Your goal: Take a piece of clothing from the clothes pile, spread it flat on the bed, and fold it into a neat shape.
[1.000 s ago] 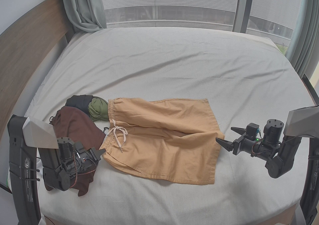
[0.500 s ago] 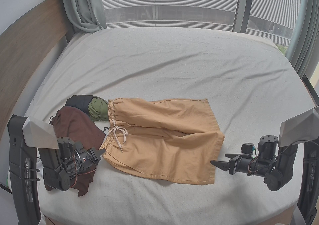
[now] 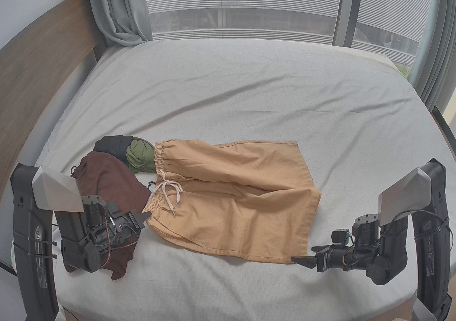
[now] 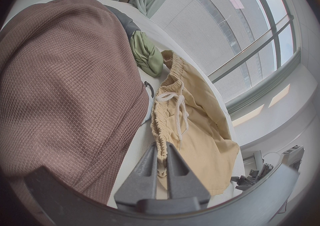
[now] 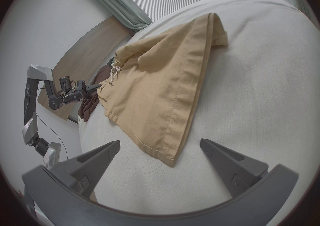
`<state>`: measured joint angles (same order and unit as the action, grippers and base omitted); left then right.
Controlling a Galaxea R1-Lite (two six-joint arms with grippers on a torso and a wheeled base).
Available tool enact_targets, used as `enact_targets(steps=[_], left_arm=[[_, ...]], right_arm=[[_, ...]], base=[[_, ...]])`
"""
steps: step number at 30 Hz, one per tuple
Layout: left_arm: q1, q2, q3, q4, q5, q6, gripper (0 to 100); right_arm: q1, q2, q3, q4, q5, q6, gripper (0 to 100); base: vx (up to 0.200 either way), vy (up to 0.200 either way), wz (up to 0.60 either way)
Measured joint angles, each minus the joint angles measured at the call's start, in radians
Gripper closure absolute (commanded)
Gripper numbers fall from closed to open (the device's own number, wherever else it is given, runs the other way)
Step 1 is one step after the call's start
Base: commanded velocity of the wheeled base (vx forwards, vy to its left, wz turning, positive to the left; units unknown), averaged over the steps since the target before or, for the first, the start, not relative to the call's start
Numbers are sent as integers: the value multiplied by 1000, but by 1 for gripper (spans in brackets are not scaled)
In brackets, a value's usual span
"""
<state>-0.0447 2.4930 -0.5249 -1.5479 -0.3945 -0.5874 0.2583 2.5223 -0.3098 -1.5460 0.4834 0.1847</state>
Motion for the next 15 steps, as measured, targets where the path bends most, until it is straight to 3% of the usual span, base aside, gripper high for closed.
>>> enact_targets(steps=[15], left_arm=[[2, -2, -6, -1, 0, 1, 100]], right_arm=[[63, 51, -15, -2, 41, 18, 0]], base=[[0, 0, 0]])
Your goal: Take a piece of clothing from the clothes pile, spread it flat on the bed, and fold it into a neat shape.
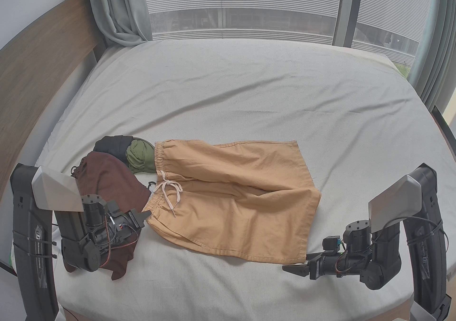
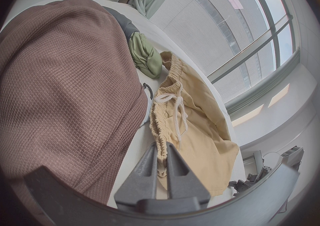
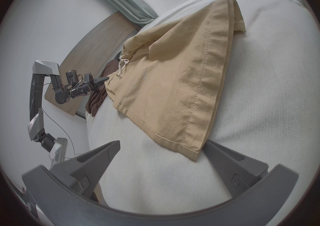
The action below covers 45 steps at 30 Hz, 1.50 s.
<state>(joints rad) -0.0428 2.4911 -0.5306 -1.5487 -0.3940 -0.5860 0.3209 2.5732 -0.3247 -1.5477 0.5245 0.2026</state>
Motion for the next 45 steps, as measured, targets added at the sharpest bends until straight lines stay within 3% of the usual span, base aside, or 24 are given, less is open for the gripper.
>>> enact_targets(steps=[12, 13, 34, 45], left_arm=[[0, 0, -2, 0, -1, 2, 100], [0, 0, -2, 0, -1, 2, 100], [-3, 1, 4, -1, -3, 4, 100], [-50, -51, 151, -2, -43, 23, 100]], right_arm=[[-9, -25, 15, 7, 34, 6, 0], [-10, -26, 15, 7, 34, 5, 100], [-31, -39, 13, 2, 21, -5, 100], [-57, -102, 123, 2, -12, -14, 100]], base=[[0, 0, 0], [0, 0, 0], [0, 0, 0], [0, 0, 0]])
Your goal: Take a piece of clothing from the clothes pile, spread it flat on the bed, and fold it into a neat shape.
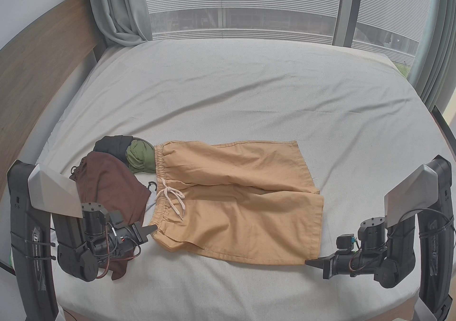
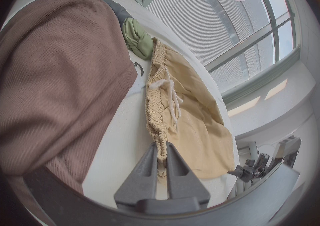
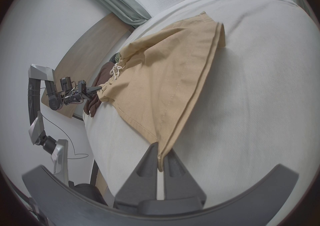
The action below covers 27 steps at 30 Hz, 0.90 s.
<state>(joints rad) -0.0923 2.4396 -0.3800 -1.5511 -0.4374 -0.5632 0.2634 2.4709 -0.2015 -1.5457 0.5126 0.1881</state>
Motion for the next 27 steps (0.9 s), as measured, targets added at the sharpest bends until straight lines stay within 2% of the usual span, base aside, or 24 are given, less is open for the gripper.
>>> enact_targets(steps=[8, 15, 25, 26, 27], left_arm=[[-10, -34, 140, 0, -24, 126, 100], [9, -73, 222, 1, -51, 141, 100], [14, -78, 225, 2, -54, 145, 100], [14, -78, 222, 2, -54, 145, 100], [13, -78, 220, 2, -54, 145, 100]], right_arm=[[-45, -19, 123, 0, 9, -57, 100], [-52, -17, 163, 0, 15, -66, 100], [-56, -2, 156, 0, 15, -66, 100], [-58, 1, 155, 0, 15, -66, 0], [-59, 3, 154, 0, 15, -66, 0]], base=[[0, 0, 0], [0, 0, 0], [0, 0, 0], [0, 0, 0], [0, 0, 0]])
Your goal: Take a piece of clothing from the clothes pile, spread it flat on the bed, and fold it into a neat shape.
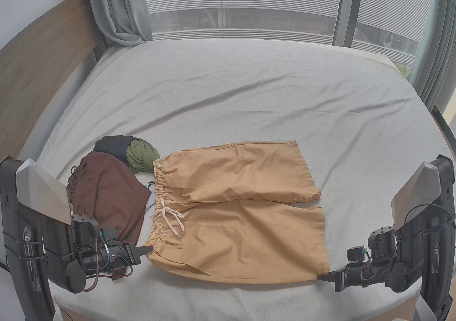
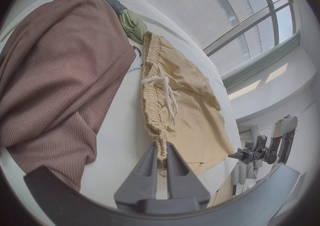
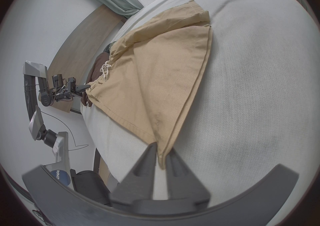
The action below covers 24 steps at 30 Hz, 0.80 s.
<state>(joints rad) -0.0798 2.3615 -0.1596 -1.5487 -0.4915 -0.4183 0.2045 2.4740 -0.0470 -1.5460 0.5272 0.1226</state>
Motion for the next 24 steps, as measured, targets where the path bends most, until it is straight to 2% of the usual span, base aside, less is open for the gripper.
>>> enact_targets(steps=[20, 21, 24], left_arm=[[-1, 7, -16, 0, 2, -2, 100], [-1, 8, -16, 0, 2, -1, 100], [-1, 11, -19, 0, 3, -2, 100]], right_arm=[[-1, 67, -62, -2, -4, 2, 0], [-1, 69, -64, -2, -4, 3, 100], [-4, 72, -69, -2, -7, 5, 100]], base=[[0, 0, 0], [0, 0, 0], [0, 0, 0]])
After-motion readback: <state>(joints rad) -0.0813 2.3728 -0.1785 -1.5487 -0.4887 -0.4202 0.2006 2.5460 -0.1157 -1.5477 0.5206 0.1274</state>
